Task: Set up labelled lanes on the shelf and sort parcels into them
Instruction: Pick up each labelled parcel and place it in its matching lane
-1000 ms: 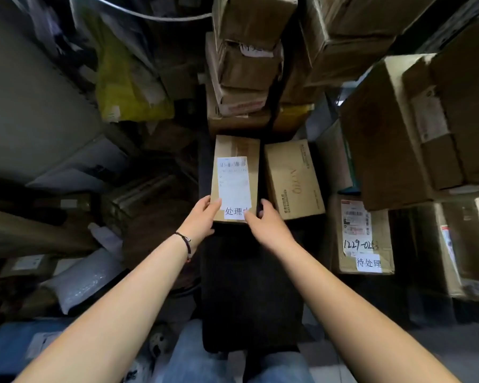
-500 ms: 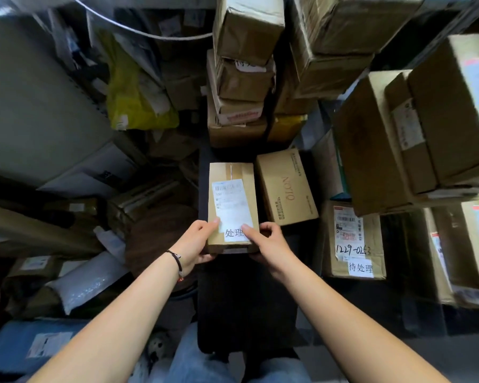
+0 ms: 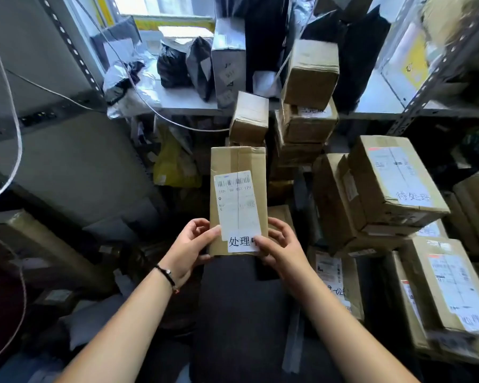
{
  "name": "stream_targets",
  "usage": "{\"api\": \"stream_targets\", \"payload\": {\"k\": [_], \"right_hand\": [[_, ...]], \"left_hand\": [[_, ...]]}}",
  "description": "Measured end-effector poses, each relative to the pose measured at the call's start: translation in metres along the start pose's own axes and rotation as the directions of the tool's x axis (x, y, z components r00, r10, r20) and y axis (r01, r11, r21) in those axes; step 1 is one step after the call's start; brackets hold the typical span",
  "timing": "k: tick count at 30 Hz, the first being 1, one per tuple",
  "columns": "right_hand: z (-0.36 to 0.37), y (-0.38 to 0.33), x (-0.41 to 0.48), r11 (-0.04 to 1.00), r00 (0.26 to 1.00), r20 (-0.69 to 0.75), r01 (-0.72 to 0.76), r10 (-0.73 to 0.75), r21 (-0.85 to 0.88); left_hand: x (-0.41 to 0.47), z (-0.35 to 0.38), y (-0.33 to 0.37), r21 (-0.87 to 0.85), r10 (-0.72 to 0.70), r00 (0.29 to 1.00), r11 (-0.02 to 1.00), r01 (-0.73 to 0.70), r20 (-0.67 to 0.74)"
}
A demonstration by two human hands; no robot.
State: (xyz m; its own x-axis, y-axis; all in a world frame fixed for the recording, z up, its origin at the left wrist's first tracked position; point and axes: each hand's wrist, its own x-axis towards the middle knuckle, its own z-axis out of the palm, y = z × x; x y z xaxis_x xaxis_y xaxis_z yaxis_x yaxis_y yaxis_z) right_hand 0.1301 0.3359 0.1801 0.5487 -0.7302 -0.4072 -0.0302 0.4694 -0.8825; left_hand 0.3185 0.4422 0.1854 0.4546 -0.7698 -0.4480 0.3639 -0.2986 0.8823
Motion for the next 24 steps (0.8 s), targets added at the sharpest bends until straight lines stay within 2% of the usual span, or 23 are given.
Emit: {"api": "stream_targets", "payload": {"k": [6,10,17,24], "right_hand": [[-0.005,-0.027,-0.029,0.997,0.996,0.052,0.067,-0.068,0.022],[-0.007,-0.035,-0.062,0.992,0.992,0.031,0.126,-0.126,0.017],[-0.029,-0.021,-0.141,0.982,0.972,-0.16,0.182,-0.171,0.056],[-0.087,-0.001,-0.229,0.974,0.906,-0.387,0.214,-0.17,0.073]], "left_hand": [[-0.033,0.019,0.019,-0.049,0.103,0.995,0.994,-0.102,0.013],[-0.055,0.025,0.021,-0.08,0.132,0.988,0.989,-0.126,0.075],[-0.089,0.053,0.004,-0.063,0.124,0.953,0.992,-0.11,0.276],[-0.125,0.124,-0.034,-0.04,0.056,0.874,0.998,-0.042,0.483]]}}
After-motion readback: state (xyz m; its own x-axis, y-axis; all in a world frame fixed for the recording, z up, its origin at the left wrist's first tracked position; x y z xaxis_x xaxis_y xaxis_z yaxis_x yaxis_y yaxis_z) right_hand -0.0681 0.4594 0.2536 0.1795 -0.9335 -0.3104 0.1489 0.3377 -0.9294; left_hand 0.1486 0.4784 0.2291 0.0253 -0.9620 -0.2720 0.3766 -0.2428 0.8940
